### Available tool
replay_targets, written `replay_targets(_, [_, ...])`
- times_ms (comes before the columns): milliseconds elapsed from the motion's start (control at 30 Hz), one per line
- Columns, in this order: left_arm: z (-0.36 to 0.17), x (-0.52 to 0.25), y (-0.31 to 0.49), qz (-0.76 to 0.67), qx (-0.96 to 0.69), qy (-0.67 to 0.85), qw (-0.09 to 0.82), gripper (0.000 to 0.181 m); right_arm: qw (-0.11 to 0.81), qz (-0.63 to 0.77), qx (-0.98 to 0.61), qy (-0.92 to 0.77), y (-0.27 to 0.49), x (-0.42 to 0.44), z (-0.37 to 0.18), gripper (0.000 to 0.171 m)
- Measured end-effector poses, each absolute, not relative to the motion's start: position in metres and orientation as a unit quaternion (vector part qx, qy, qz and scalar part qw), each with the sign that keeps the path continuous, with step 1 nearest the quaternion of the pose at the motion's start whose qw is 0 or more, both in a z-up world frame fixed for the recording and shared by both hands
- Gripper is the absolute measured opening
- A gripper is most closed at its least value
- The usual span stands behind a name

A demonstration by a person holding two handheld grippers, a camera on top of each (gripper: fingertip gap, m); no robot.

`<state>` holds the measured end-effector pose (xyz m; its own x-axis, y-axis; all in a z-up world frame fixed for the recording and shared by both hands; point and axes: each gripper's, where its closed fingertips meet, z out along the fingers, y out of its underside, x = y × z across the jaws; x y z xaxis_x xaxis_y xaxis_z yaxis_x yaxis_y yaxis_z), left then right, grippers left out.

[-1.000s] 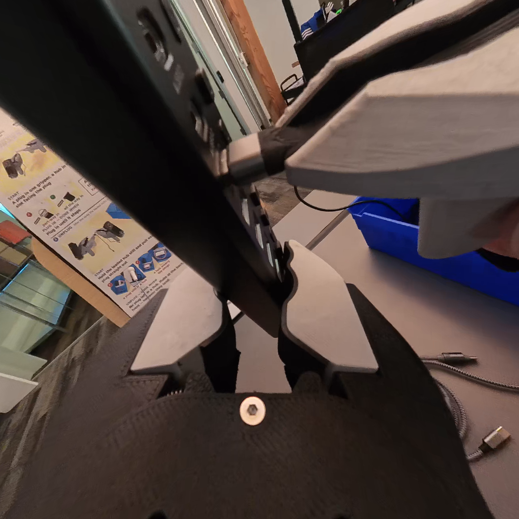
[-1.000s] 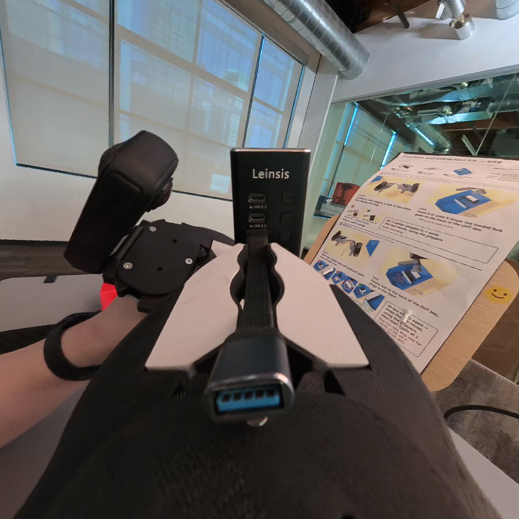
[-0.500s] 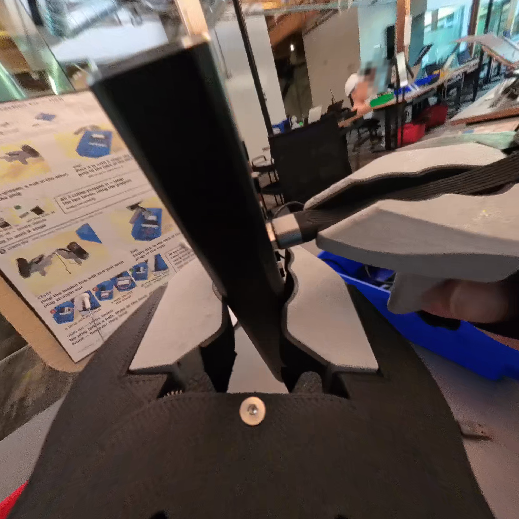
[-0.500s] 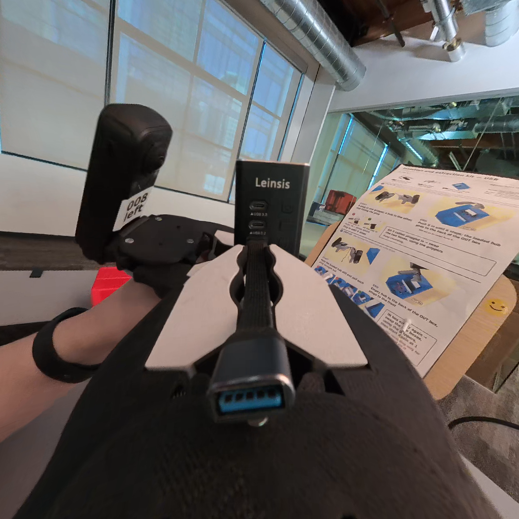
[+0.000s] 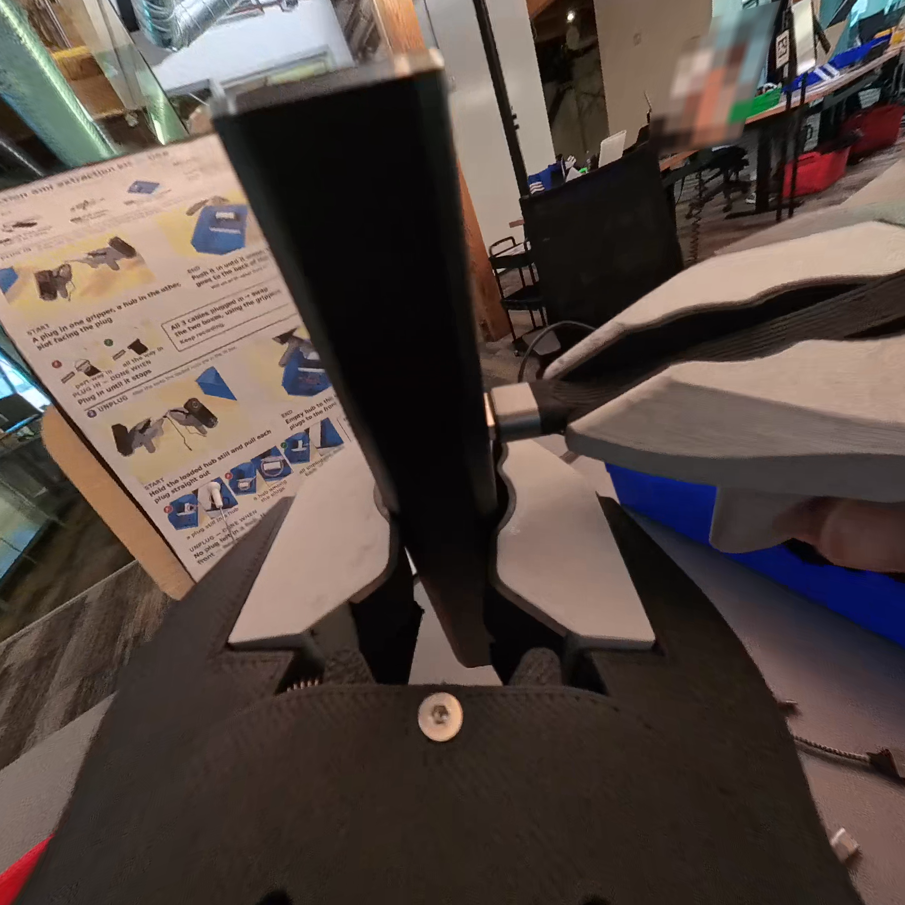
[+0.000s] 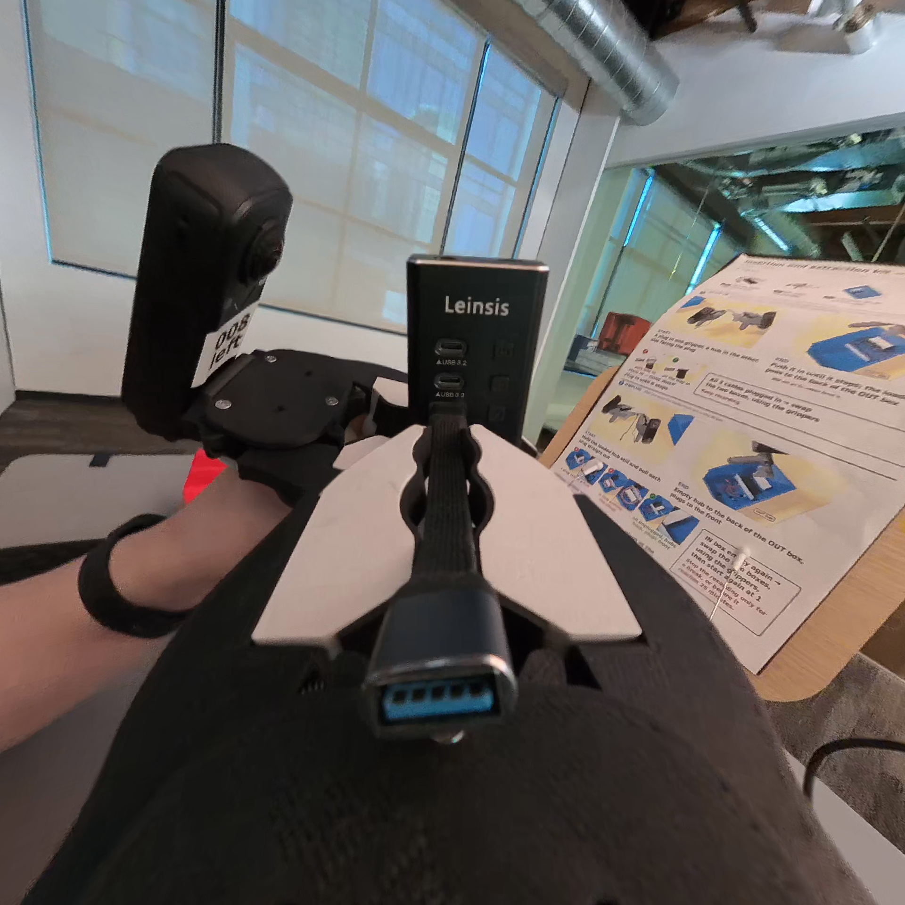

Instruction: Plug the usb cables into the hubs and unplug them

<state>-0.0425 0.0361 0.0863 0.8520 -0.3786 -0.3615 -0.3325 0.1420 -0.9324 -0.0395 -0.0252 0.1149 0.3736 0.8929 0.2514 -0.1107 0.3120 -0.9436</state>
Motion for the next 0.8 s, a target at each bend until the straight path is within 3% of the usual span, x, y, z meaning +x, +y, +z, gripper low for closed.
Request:
replay_targets(33, [0.079,-0.043,0.042,-0.023,-0.659,0.274,0.7,0.032,0.683,0.36,-0.465,-0.433,-0.019,-0.04,0.11,0.013])
replay_targets(133, [0.045,-0.062,0.072,-0.067,-0.685,0.245,0.682,0.031,0.656,0.332,-0.492,-0.466,-0.002,-0.041,0.094,0.036])
replay_targets(267, [-0.017,-0.089,0.106,-0.148,-0.723,0.217,0.64,0.031,0.616,0.295,-0.522,-0.511,0.012,-0.028,0.079,0.035])
replay_targets(500, [-0.087,-0.097,0.124,-0.141,-0.748,0.252,0.598,0.032,0.579,0.298,-0.546,-0.527,0.018,-0.018,0.07,0.034])
replay_targets(800, [-0.125,-0.087,0.126,-0.119,-0.747,0.284,0.588,0.03,0.54,0.28,-0.551,-0.572,0.004,-0.033,0.047,0.033])
